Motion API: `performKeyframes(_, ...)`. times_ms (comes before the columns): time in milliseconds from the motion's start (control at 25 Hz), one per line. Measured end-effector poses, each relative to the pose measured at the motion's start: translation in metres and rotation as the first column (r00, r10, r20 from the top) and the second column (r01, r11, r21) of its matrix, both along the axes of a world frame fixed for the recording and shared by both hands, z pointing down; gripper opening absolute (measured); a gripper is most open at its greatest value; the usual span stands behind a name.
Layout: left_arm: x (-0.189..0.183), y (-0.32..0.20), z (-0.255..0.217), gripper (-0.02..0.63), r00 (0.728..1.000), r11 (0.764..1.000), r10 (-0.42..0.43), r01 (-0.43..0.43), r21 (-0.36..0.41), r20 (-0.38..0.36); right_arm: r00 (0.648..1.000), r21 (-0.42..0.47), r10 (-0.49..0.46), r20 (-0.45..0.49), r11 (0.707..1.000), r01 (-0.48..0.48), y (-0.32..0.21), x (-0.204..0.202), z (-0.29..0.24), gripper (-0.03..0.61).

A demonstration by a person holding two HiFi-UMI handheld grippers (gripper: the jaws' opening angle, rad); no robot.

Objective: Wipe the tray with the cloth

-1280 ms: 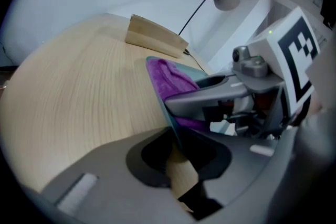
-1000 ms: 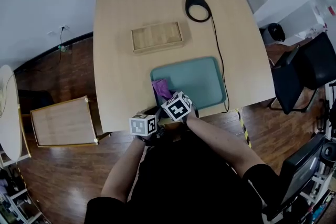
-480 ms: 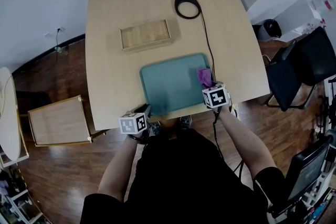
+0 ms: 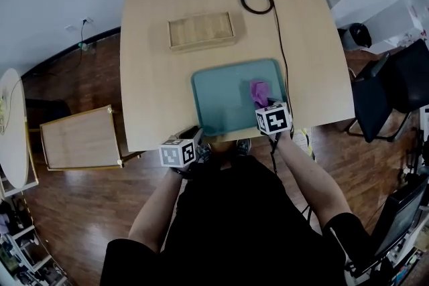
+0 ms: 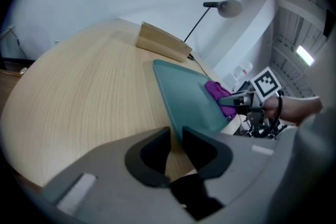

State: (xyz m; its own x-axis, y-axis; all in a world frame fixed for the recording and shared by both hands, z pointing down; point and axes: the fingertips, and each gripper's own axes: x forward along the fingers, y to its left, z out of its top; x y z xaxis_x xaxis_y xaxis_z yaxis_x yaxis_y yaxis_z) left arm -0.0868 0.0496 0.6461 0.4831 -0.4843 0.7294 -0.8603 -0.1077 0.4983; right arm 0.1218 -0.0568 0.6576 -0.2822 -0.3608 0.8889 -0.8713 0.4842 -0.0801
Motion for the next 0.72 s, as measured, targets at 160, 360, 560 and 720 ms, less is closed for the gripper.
performKeyframes(160, 0.007, 0.000, -0.003, 0.063, 0.998, 0.998, 0.053, -0.053, 0.022, -0.018, 0.989, -0.030, -0.137, 0.051, 0.990, 0.139, 0.027, -0.082, 0.003, 0.107)
performKeyframes(360, 0.008, 0.000, -0.002, 0.064, 0.991, 0.997, 0.072, -0.070, 0.026, -0.112, 0.940, -0.023, -0.321, 0.115, 0.945, 0.326, 0.060, -0.178, -0.005, 0.107)
performKeyframes(560, 0.007, 0.000, 0.000, 0.064, 0.987, 0.996, 0.092, -0.091, 0.015, -0.130, 0.910, -0.031, -0.371, 0.184, 0.923, 0.382, 0.073, -0.201, -0.001, 0.107)
performKeyframes(720, 0.009, 0.003, 0.001, 0.069, 0.985, 0.996, 0.090, -0.089, 0.007, -0.144, 0.921, 0.011, -0.363, 0.143, 0.931, 0.366, 0.058, -0.160, -0.009, 0.107)
